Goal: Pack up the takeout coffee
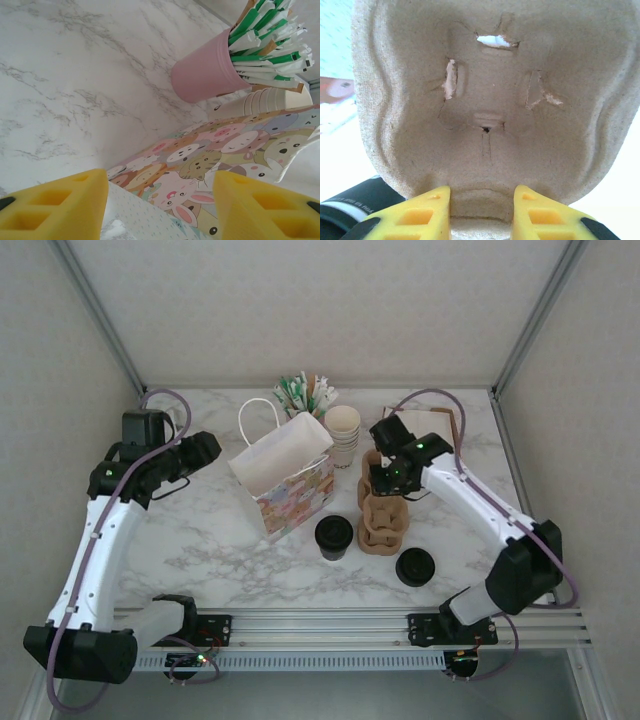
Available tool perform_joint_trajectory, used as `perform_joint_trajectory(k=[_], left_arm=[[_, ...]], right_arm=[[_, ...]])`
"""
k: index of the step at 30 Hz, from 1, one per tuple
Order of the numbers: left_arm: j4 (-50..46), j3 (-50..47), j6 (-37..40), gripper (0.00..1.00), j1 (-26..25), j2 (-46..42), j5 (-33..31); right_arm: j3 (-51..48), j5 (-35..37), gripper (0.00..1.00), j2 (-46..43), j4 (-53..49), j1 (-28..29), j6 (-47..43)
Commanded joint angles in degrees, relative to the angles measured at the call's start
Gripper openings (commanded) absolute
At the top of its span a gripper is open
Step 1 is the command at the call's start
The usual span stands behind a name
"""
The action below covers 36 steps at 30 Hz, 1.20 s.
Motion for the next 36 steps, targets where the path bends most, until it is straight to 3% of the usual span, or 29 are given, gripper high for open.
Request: perform_joint_trajectory(k=[1, 11, 25, 36], left_arm=[[-0.63, 1.34, 2.13, 0.58, 0.32, -1.39, 1.68], [-0.84, 2.91, 3.58, 0.59, 0.26, -1.92, 2.5], [-1.48, 4.21, 4.64, 0.6, 0.23, -2.39, 3.07], [-2.81, 4.74, 4.29, 0.6, 0.18, -0.57, 2.17]], right_arm=[[2.1, 1.15, 0.28, -4.23, 1.87, 0.23, -4.66], [5.42, -1.37, 0.26, -11.2, 10.19, 0.34, -18.77], [9.11, -13.54, 0.25, -16.7, 22.17, 0.44, -52.18], [29.02, -30.58, 0.27, -1.79, 18.86, 0.57, -73.19]])
